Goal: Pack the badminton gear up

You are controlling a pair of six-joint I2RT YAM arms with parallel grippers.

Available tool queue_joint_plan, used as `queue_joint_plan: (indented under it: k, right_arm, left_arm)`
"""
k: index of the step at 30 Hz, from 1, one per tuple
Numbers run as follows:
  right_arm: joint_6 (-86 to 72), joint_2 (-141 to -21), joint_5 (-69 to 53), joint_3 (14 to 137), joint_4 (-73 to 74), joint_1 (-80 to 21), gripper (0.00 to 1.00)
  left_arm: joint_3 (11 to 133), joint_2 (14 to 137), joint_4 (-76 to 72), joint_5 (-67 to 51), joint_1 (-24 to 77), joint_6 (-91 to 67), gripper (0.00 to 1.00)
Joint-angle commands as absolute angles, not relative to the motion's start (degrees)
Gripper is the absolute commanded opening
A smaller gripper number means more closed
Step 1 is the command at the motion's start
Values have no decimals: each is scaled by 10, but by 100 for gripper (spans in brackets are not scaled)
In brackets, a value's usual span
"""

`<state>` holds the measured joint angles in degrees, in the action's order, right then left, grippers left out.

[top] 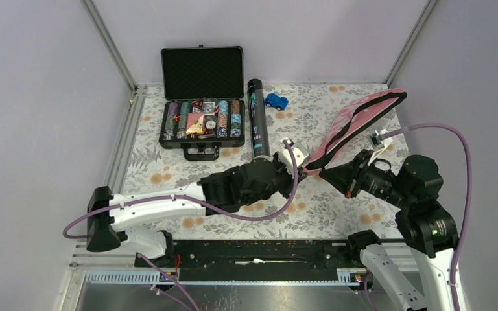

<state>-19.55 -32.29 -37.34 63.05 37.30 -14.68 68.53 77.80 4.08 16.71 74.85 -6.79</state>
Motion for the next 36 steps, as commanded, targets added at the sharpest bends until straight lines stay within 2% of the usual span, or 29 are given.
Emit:
queue_joint_plan:
  k: [1,10,18,20,22,25,26,28,36]
  right_arm:
    - [-200,-329,-421,630,380,-161,0]
    - [-243,-336,-402,557,323,-177,0]
    - [-222,-363,-319,527,351,-203,0]
    - [-222,-364,-287,525,364,-203,10]
    - [-218,-362,-258,528,390,-202,30]
    - [-211,-347,-235,529,411,-202,75]
    - [-206,-342,-232,530,418,-202,95]
    - [-202,-334,-216,538,448,-203,99]
    - [-243,-266,-124,509,500,-202,100]
  left_arm:
    - [733,802,43,164,729,-94,18]
    - [776,850,70,119,712,-118,15]
    - [739,826,36,110,701,-132,11]
    - [736,823,51,114,700,-126,11]
    - [720,814,72,129,700,-128,10]
    - [676,792,80,147,700,-144,10]
    - [663,783,80,153,700,-151,10]
    - [641,768,79,159,701,-164,9]
    - [581,747,73,204,707,-202,14]
